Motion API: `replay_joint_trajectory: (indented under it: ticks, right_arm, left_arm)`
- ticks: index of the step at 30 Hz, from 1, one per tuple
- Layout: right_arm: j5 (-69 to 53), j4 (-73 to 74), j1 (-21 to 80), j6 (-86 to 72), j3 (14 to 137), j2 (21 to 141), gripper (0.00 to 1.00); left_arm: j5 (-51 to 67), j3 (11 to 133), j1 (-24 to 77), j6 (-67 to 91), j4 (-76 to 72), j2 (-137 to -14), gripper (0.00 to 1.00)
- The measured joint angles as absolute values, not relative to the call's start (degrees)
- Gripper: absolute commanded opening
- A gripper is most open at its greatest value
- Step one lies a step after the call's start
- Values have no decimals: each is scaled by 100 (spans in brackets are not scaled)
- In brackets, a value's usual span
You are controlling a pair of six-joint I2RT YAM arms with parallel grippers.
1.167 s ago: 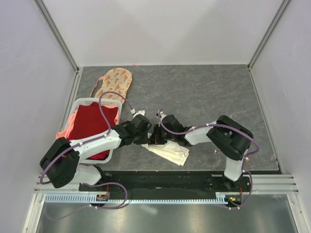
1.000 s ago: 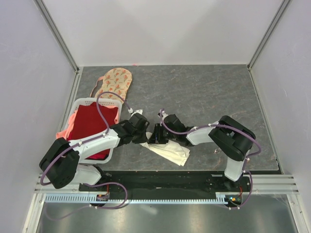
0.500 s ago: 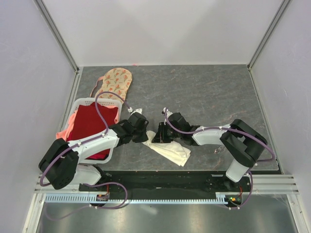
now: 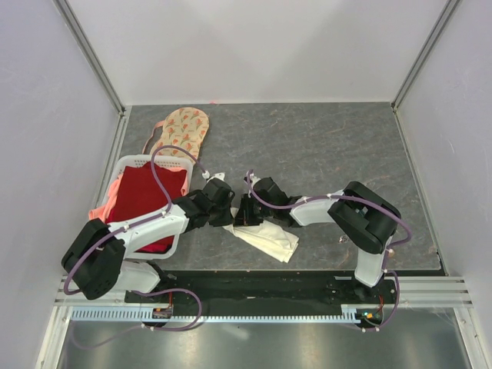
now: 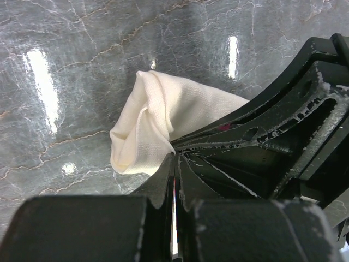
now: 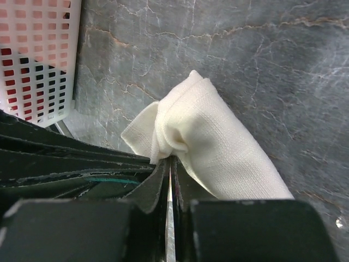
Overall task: Fold the napkin into a case and place the utensils inside
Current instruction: Grasp the top corner of the smaller rectangle folded napkin from the folded napkin.
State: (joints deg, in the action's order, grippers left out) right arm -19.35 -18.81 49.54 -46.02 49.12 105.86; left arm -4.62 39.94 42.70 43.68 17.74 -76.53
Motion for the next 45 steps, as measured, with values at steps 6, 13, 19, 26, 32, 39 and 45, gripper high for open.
replay_joint_trajectory:
  ticks: [6,13,19,26,32,39,45]
  right_arm:
    - [-1844,-1756,4899,-4528,4705,10320,27]
    - [-1675,-1533,4836,-4427,4582,9990,14]
    - [-1723,-1562,4827,-4442,4700,10162,5]
    - [-1734,-1649,5002,-4543,5013,10534,5]
    - [-1804,-1981,5022,-4733,5041,10814,18]
    - [-1780,-1984,4923,-4729,4831,10567,27]
    - [-1780,-1855,4934,-4676,4624,10200,25]
  left_arm:
    - [-486,3992,4272,4368,1763,-7653,2]
    - [-484,3992,4272,4370,1752,-7647,2]
    - [-478,3992,4272,4370,1750,-7644,2]
    - [-508,3990,4270,4368,1782,-7644,2]
    - [-563,3990,4254,4368,1826,-7721,2]
    - [-598,3920,4246,4370,1817,-7642,3]
    - [-609,3892,4250,4368,1828,-7286,2]
